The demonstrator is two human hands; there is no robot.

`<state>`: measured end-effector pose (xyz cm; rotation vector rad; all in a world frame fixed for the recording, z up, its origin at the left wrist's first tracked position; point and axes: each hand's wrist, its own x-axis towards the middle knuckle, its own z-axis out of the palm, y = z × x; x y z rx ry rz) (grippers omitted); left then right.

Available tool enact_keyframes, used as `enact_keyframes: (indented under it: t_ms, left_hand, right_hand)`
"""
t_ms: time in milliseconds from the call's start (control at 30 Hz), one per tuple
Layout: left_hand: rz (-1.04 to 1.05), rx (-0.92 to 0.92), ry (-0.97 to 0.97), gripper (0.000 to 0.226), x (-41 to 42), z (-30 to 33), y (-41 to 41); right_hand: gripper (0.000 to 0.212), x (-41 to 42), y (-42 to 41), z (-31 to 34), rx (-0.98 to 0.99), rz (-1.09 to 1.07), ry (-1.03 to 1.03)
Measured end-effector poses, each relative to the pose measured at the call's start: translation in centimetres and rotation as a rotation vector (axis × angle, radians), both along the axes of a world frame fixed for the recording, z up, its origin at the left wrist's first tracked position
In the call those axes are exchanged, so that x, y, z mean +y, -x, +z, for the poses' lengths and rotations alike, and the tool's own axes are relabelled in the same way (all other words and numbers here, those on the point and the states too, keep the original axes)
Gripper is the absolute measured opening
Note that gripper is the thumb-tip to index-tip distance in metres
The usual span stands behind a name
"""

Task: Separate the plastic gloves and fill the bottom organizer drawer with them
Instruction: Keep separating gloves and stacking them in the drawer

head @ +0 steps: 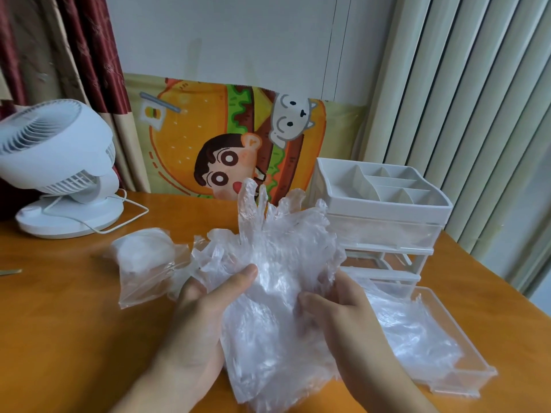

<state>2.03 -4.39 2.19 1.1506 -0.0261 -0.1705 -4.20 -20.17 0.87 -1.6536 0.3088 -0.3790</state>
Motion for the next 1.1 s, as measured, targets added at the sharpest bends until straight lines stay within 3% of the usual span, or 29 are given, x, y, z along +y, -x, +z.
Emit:
enact_keyframes:
  t_ms: [167, 267, 433, 633, 733, 833, 933, 1100]
  left_hand:
    - [-0.126, -0.069, 0.056, 0.030, 0.5, -0.9, 0.5]
    - [-0.143, -0.032, 0.016, 0.050, 0.6, -1.1, 0.4]
    - [-0.319, 0.030, 0.026, 0.068, 0.3, -1.3, 0.0]
    - [-0.397, -0.007, -0.302, 0.045, 0.1, -2.0, 0.0]
    - [-0.387, -0.106, -0.458, 0.058, 0.4, -2.2, -0.4]
    - [-0.305, -0.199, -0.580, 0.042, 0.4, -2.4, -0.7]
    - [-0.272, -0.243, -0.678, 0.045, 0.3, -1.9, -0.3]
    - [-0.374, -0.075, -0.488, 0.073, 0.7, -2.3, -0.8]
  right_hand:
    - [0.015, 0.1, 0.3, 0.6, -0.031, 0.068, -0.080]
    - [0.003, 0.1, 0.3, 0.7, -0.009, 0.088, -0.105]
    - [0.015, -0.1, -0.2, 0.1, -0.040, -0.029, -0.194]
    - [0.012, -0.4, -0.2, 0.5, -0.075, -0.061, -0.311]
    - [0.016, -0.8, -0.2, 0.5, -0.080, -0.078, -0.328]
    - [0.017, -1.3, -0.1, 0.6, -0.119, -0.116, -0.374]
    - [0.016, -1.5, 0.0, 0.9, -0.136, -0.148, -0.455]
    - [0.010, -1.5, 0.1, 0.9, -0.121, -0.094, -0.361]
